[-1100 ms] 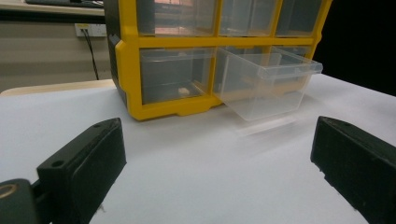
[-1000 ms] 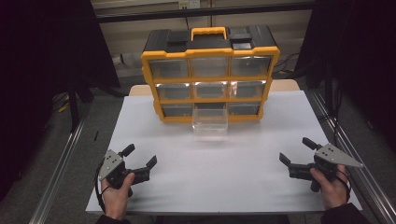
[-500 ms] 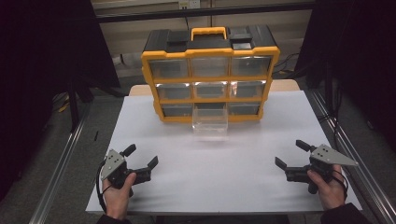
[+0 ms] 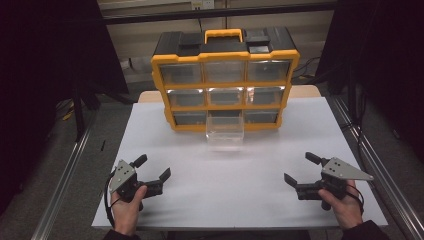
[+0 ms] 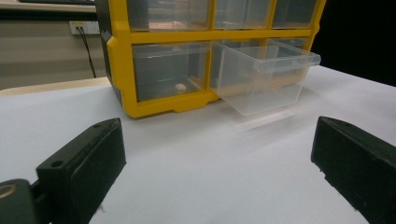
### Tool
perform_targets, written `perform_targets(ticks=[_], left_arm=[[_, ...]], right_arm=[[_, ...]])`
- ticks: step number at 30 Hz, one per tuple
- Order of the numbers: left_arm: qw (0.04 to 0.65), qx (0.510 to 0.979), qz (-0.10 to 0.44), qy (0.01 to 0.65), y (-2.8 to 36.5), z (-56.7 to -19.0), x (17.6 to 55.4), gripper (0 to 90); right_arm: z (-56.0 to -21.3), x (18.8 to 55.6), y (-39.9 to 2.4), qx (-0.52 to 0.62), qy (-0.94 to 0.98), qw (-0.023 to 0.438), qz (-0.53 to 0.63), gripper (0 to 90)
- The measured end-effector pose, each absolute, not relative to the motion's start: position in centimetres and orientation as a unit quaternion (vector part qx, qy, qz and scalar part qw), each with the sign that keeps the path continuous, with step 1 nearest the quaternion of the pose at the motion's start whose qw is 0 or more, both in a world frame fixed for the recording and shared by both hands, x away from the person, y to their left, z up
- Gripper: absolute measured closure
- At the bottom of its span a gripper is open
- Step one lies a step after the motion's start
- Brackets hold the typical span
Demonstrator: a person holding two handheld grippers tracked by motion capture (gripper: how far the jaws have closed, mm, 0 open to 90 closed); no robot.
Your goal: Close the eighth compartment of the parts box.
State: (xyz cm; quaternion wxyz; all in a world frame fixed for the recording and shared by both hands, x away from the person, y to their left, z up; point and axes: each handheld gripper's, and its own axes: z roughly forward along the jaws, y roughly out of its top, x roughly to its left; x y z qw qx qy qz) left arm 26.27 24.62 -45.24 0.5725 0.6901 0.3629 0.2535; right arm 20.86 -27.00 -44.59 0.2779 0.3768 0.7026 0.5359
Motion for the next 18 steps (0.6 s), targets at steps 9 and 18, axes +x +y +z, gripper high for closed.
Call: perform_targets(ticks=[9, 18], left_arm=[[0.569, 0.692, 0.255, 0.364, 24.5, -45.2, 26.3, 2.8], [0.571, 0.689, 0.252, 0.369, 24.5, -45.3, 26.4, 2.8]], right_arm=[[-44.4, 21.0, -25.7, 0.367, 0.712, 0.261, 0.540, 0.0], [-44.3, 21.5, -23.8, 0.356, 0.719, 0.249, 0.542, 0.0]])
